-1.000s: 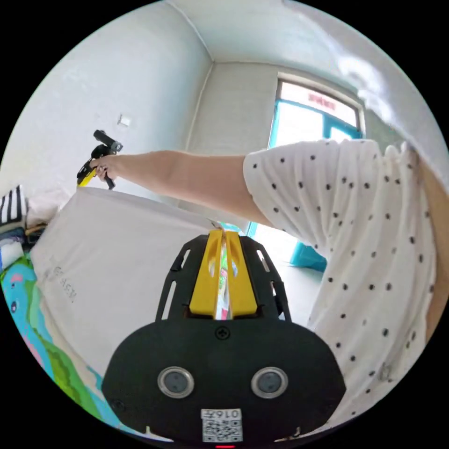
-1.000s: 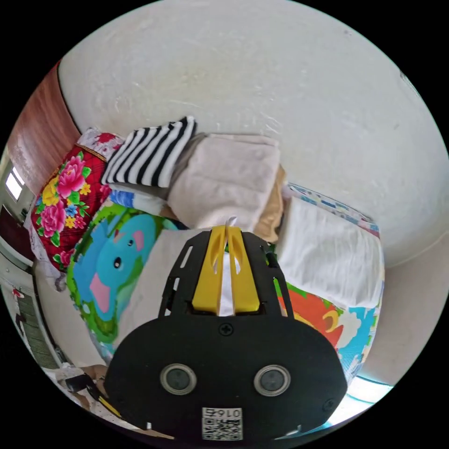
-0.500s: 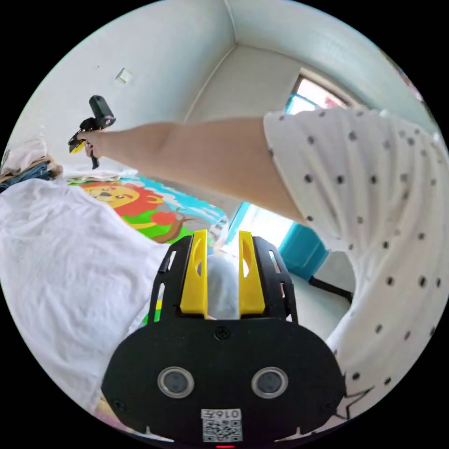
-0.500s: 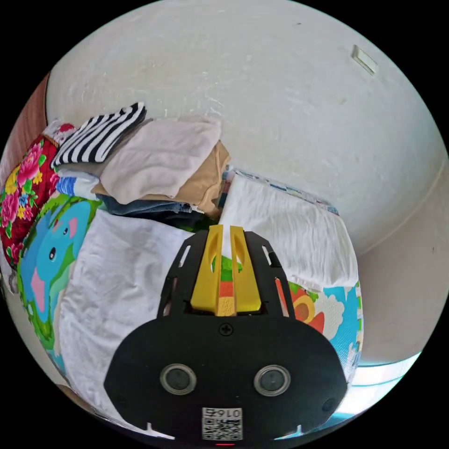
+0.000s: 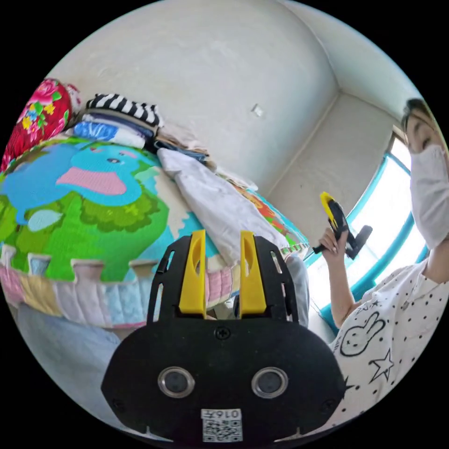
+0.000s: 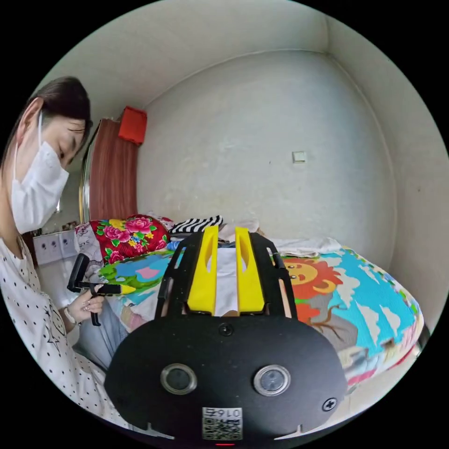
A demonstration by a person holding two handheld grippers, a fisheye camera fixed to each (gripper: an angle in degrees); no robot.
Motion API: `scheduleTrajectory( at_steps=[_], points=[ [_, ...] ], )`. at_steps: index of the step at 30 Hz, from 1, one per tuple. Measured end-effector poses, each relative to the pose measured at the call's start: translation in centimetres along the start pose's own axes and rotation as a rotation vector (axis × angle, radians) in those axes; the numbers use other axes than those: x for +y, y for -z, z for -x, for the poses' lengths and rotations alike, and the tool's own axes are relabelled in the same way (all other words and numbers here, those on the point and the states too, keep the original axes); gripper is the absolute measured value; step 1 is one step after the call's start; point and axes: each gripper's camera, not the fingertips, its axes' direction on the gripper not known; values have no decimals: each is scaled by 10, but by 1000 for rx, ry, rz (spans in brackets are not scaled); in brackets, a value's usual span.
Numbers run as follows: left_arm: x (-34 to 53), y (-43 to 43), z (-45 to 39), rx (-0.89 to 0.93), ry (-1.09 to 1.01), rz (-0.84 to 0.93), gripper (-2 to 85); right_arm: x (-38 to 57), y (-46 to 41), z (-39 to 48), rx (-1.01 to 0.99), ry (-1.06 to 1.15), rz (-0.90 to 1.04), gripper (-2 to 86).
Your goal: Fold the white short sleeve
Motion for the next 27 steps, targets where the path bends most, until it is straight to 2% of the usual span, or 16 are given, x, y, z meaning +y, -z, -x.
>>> scheduleTrajectory(
  at_steps=[2,6,8,14,17,21,27],
  points=[
    [5,-1,12,14,33,30,107,19,69,15,72,-32,-39,72],
    [7,-24,34,145,119,116,115,39,140,31,149,-108,-69,82],
    [3,-29,44,167,135,105,113,47,170,37,137,-164,-120,87],
    [-8,-26,59,258,150,111,113,11,208,44,-74,-132,-25,102],
    [-9,-23,52,279,118,64,107,-3,235,58,-92,-121,-64,101],
    [-14,-42,53,217,104,147,97,-14,252,80,-93,-120,-44,101],
    [-15,-46,69,199,170,150,66,-44,282,124,-73,-42,-7,104]
  ],
)
